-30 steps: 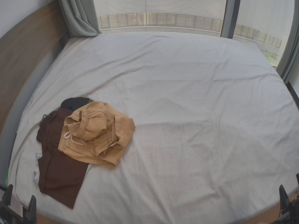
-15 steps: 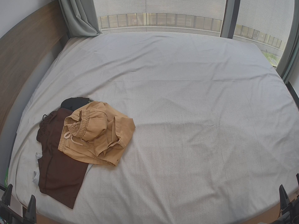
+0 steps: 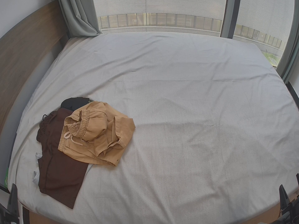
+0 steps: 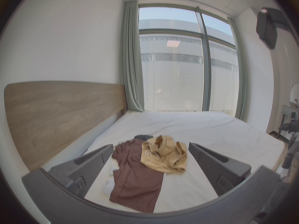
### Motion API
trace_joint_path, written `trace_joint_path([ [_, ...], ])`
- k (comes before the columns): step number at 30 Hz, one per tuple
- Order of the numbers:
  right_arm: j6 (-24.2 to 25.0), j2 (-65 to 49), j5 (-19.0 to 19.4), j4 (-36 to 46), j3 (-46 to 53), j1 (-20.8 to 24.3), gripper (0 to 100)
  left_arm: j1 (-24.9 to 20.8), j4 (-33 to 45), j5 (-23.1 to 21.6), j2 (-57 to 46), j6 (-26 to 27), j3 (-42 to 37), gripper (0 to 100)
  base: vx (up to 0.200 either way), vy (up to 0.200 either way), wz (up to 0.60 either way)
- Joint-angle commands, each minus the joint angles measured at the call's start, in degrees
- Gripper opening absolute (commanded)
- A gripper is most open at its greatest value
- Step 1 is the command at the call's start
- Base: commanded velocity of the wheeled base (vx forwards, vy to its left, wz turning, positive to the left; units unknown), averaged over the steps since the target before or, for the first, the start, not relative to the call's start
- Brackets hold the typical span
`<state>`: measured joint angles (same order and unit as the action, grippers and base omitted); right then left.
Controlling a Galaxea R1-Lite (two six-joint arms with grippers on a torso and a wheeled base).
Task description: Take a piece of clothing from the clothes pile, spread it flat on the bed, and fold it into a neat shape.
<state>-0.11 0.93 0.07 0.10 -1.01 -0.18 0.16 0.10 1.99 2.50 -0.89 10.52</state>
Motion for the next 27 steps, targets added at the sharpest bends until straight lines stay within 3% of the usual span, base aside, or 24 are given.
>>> trace_joint_path([
  [1, 0.02, -0.49, 0.01, -0.01, 0.92, 0.09, 100, -0.16, 0.78, -0.32, 3.57, -0.25, 1.61, 100, 0.000, 0.000, 0.00],
  [10, -0.07, -0.49, 0.01, -0.01, 0.92, 0.09, 100, -0.33, 1.92, -4.62, 2.60, -0.25, 1.17, 100, 0.000, 0.000, 0.00],
  [16, -0.07, -0.49, 0.01, -0.01, 1.01, 0.09, 100, -1.65, 7.64, -5.77, 0.66, -0.25, 3.54, 100, 0.000, 0.000, 0.00],
  [22, -0.07, -0.49, 0.01, -0.01, 0.92, 0.09, 100, -1.56, 6.76, -5.41, 9.19, -0.43, 8.73, 100, 0.000, 0.000, 0.00],
  [27, -0.07, -0.49, 0.01, -0.01, 1.01, 0.18, 100, -1.39, -0.10, -4.98, 18.33, -2.45, 10.92, 100, 0.000, 0.000, 0.00],
])
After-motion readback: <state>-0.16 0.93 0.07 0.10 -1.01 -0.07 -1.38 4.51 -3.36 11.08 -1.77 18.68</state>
